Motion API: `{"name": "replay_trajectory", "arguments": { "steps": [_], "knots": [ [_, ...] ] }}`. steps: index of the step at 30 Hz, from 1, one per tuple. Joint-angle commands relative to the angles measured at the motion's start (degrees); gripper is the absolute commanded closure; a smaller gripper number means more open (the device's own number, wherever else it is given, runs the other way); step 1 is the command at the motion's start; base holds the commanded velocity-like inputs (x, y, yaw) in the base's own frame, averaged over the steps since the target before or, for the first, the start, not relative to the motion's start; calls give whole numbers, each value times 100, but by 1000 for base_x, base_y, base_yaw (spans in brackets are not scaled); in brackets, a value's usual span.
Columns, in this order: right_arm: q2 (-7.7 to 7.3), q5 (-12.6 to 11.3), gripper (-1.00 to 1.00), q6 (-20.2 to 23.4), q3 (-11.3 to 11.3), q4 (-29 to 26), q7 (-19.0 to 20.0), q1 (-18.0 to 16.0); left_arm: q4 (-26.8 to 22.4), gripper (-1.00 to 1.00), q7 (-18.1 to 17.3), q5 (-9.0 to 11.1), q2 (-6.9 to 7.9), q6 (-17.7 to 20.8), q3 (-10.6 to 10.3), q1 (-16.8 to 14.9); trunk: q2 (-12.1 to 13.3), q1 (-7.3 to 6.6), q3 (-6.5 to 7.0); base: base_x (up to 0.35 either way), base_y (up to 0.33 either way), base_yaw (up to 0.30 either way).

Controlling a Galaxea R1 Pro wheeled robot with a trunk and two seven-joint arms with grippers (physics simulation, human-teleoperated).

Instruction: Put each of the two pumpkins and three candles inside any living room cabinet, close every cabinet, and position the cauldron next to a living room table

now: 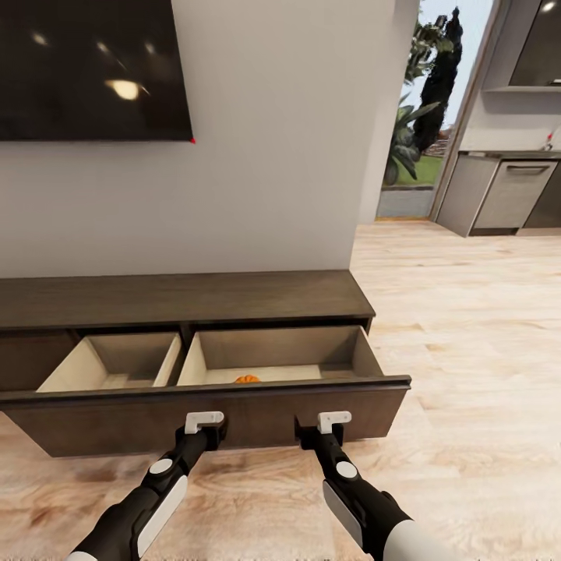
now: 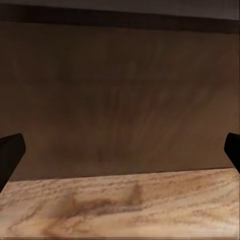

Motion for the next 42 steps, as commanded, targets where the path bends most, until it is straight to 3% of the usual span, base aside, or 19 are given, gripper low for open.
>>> {"name": "replay_trajectory", "arguments": {
  "steps": [1, 9, 19, 42],
  "knots": [
    [-4, -59, -100, -32, 48, 3, -39, -7, -12, -100, 53, 50, 9, 18, -33, -4, -4, 1, -28, 0, 0, 0],
    [-4, -59, -100, -34, 48, 3, -39, -7, -12, -100, 53, 51, 9, 18, -33, -4, -15, 22, -205, 0, 0, 0],
    [-4, -59, -100, -35, 48, 3, -39, -7, -15, -100, 53, 59, 14, 18, -38, -4, -15, 22, -205, 14, 0, 0],
    [-4, -59, -100, -35, 48, 3, -39, -7, -11, -100, 53, 44, 9, 18, -68, -4, -15, 22, -205, 182, 0, 0]
  ]
}}
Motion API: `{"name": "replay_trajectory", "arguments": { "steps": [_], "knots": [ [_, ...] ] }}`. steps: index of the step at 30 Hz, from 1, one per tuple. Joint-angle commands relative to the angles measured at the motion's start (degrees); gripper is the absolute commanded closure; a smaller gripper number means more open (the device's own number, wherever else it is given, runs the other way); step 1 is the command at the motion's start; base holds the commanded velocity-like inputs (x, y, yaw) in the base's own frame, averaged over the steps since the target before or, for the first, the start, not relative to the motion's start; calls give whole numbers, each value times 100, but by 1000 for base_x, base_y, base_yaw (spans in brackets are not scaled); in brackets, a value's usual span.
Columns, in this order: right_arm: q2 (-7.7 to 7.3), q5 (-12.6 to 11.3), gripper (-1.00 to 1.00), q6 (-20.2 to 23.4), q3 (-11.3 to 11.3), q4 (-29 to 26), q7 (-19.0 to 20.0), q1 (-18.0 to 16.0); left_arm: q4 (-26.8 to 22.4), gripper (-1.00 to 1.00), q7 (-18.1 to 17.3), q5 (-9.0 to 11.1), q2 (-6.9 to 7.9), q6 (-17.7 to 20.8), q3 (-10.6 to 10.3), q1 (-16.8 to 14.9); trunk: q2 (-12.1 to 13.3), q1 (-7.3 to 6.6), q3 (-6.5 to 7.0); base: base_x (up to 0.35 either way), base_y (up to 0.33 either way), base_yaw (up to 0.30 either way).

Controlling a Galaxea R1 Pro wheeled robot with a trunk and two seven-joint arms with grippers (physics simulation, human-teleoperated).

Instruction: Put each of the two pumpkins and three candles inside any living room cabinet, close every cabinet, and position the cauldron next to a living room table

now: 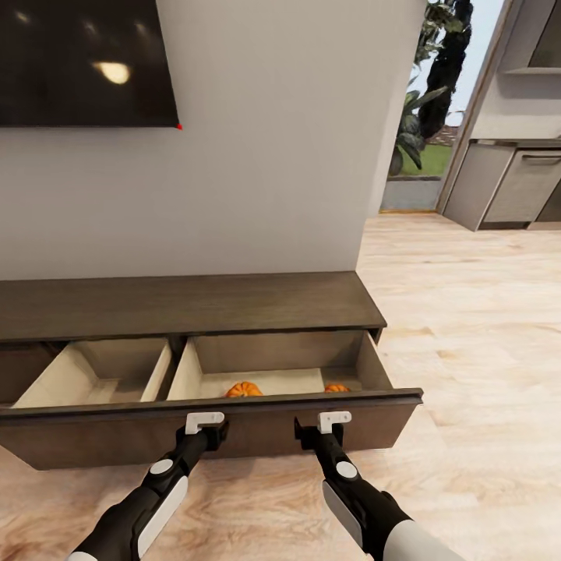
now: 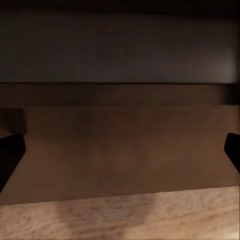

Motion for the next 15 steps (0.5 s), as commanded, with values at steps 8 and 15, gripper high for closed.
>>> {"name": "replay_trajectory", "arguments": {
  "steps": [8, 15],
  "knots": [
    [-4, -60, -100, -31, 47, 3, -39, -7, -17, -100, 47, 44, 8, 17, -46, -5, -2, 1, -5, 251, 0, 0],
    [-4, -60, -100, -31, 47, 3, -39, -7, -18, -100, 47, 44, 8, 17, -47, -5, -2, 1, -5, 247, 0, 0]
  ]
}}
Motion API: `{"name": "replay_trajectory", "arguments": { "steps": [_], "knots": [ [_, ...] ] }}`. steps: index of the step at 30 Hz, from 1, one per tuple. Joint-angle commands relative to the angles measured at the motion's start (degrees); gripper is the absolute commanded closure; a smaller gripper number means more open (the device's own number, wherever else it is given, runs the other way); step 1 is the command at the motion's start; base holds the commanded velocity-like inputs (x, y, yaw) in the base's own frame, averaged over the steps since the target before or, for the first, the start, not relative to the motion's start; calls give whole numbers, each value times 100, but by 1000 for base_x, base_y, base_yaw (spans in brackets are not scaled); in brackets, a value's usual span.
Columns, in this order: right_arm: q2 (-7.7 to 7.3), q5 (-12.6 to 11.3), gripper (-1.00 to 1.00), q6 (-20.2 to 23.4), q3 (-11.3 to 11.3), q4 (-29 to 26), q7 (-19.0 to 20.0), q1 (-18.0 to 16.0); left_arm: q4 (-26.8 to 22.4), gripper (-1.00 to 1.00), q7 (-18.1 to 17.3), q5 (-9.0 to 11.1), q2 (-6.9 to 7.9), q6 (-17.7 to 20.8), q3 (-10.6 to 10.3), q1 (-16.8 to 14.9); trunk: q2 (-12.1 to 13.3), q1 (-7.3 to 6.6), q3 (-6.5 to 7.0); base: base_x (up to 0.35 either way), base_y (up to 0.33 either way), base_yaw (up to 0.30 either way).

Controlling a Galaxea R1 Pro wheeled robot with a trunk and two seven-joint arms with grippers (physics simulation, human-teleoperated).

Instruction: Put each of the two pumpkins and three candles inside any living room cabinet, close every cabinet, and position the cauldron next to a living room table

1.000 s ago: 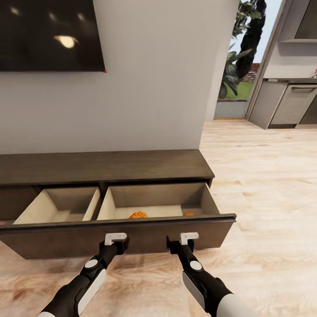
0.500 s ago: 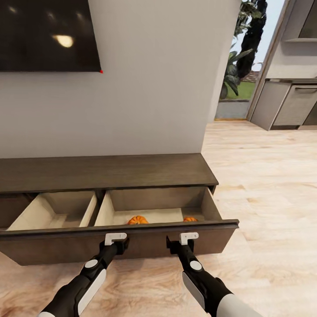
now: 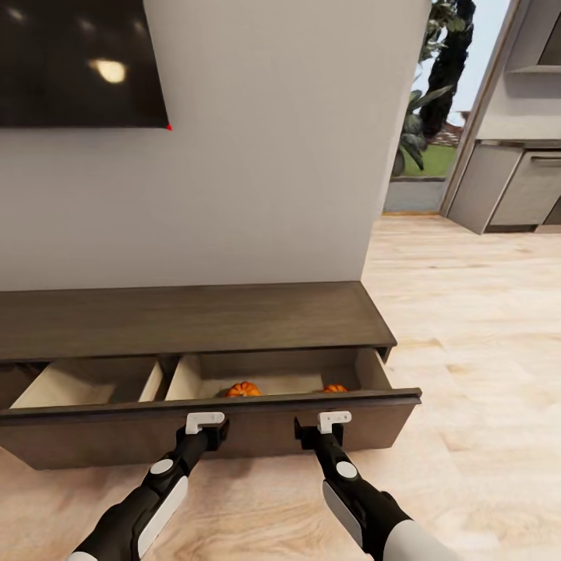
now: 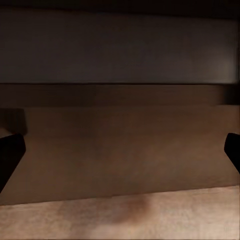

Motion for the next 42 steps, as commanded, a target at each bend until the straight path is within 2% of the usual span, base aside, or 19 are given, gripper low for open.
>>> {"name": "replay_trajectory", "arguments": {
  "steps": [1, 21, 42],
  "knots": [
    [-4, -60, -100, -31, 47, 3, -39, -7, -14, -100, 49, 49, 9, 17, -37, -5, -2, 1, -5, 233, 0, 0],
    [-4, -60, -100, -31, 47, 3, -39, -7, -22, -100, 49, 51, 9, 17, -37, -5, -2, 1, -5, 202, 0, 0],
    [-4, -60, -100, -31, 47, 3, -39, -7, -23, -100, 49, 49, 9, 13, -37, -5, -2, 1, -5, 101, 0, 0]
  ]
}}
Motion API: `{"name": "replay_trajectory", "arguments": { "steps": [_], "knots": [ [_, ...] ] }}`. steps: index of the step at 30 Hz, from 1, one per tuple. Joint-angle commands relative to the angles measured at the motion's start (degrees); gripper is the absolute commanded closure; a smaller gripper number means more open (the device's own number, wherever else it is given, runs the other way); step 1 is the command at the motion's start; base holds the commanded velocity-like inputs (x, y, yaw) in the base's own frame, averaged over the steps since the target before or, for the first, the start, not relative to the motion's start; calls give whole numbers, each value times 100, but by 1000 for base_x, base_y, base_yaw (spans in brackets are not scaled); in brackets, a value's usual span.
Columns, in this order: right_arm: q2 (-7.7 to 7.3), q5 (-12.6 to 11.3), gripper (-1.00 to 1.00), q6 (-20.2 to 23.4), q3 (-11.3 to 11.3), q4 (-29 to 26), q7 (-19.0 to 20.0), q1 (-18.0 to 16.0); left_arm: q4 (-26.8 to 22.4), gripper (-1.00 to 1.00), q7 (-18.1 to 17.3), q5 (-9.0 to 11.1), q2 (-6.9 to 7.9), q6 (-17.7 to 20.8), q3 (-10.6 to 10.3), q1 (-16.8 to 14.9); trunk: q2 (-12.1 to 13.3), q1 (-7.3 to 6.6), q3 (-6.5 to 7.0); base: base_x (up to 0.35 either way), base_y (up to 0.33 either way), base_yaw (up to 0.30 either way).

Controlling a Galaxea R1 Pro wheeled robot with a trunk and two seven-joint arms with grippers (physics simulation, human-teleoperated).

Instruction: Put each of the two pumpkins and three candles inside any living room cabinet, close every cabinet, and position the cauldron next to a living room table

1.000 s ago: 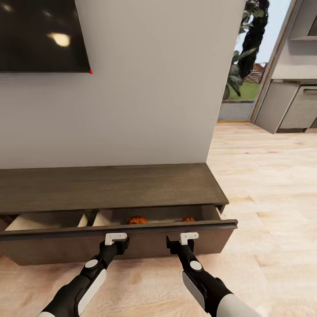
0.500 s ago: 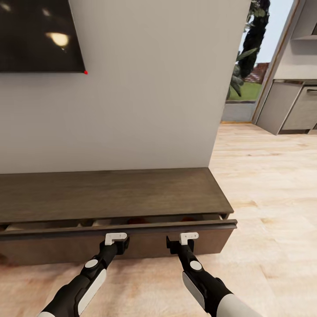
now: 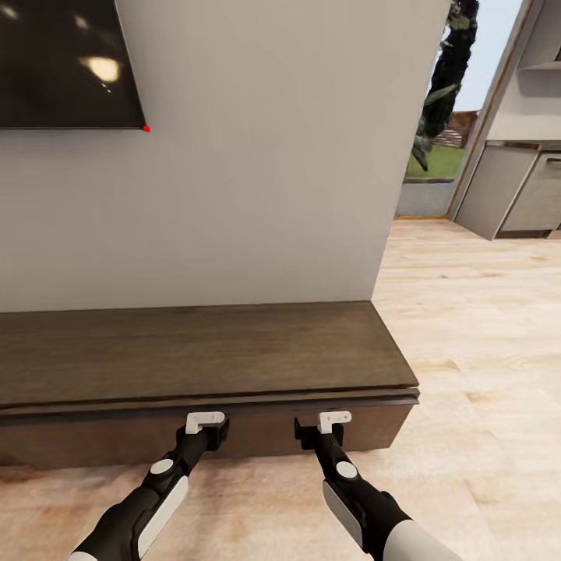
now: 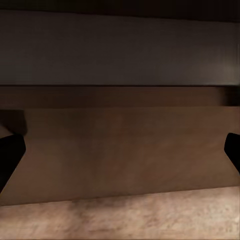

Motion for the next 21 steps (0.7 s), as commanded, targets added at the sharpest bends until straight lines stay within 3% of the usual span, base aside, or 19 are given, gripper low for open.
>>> {"name": "replay_trajectory", "arguments": {
  "steps": [1, 15, 21],
  "knots": [
    [-4, -60, -100, -31, 47, 3, -39, -7, -14, -100, 50, 49, 9, 19, -36, -4, -2, 0, -5, 104, 0, 0],
    [-4, -60, -100, -31, 47, 3, -39, -7, -22, -100, 50, 49, 10, 13, -36, -4, -2, 0, -5, 52, 0, 0],
    [-4, -60, -100, -31, 47, 3, -39, -7, -17, -100, 50, 49, 9, 13, -36, -4, -2, 0, -5, -183, 0, 0]
  ]
}}
